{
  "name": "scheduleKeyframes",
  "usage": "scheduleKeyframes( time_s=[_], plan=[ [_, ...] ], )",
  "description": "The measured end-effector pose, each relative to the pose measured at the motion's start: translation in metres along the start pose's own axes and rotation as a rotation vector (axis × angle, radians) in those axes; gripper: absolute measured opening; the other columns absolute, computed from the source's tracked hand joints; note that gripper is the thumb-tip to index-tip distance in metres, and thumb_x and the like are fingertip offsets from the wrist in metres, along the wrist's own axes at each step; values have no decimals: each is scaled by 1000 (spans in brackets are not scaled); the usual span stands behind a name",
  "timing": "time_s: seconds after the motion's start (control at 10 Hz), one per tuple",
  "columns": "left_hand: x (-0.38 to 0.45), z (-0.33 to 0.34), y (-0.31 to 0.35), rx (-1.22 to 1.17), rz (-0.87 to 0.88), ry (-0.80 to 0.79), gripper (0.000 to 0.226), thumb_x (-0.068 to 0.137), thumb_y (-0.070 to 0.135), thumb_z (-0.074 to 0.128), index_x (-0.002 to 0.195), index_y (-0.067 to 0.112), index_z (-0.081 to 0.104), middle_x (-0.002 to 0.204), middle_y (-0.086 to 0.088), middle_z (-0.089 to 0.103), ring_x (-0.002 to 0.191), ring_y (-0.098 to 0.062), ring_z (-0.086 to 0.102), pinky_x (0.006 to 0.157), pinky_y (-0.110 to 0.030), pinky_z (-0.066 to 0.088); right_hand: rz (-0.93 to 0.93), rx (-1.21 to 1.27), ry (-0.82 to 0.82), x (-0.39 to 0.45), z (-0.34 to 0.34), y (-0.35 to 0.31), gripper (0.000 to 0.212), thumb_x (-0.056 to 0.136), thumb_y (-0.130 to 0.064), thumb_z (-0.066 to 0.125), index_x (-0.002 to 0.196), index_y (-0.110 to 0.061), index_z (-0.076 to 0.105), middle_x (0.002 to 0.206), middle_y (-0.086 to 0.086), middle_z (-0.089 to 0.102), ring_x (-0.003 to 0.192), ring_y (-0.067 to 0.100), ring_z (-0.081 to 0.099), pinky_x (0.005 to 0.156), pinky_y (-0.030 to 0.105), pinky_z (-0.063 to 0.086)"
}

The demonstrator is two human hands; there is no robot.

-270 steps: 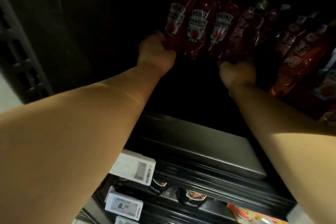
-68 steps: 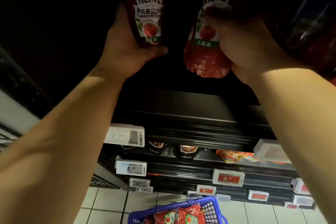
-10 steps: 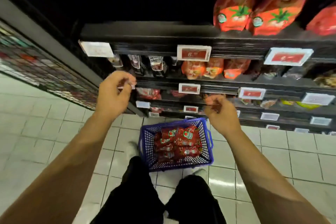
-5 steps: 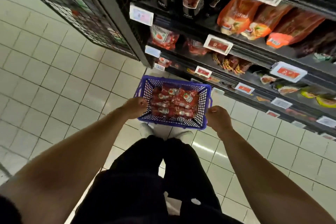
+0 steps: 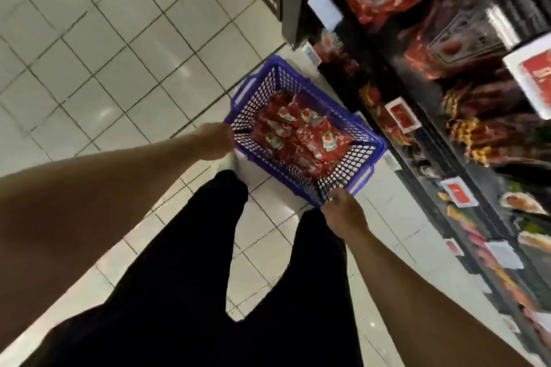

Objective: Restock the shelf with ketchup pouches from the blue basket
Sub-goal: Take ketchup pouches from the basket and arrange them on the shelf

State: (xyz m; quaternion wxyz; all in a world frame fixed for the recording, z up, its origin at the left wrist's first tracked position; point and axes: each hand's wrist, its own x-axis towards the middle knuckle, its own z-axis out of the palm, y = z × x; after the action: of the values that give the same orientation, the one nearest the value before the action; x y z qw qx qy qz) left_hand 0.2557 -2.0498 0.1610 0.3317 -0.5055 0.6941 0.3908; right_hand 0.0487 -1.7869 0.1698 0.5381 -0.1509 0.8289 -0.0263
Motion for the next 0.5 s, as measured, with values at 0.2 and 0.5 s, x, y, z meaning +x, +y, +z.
scheduleKeyframes(
  time_s=[0.2,0.5],
  plan=[
    [75,83,-8,-204,-123,70,45,88,24,67,133,23,59,124,-6,66,115,-32,62,96,-38,50,-144,-426,-131,114,-3,24,51,86,-21,67,135,-14,53,124,17,63,112,37,60,82,34,48],
    [217,174,-7,-28,-218,155,47,70,42,52,113,25,60,86,-4,59,79,-31,61,65,-41,55,-449,-583,7,297,21,-32,78,81,-22,74,150,-13,39,149,20,39,134,38,43,113,43,38]
  ],
)
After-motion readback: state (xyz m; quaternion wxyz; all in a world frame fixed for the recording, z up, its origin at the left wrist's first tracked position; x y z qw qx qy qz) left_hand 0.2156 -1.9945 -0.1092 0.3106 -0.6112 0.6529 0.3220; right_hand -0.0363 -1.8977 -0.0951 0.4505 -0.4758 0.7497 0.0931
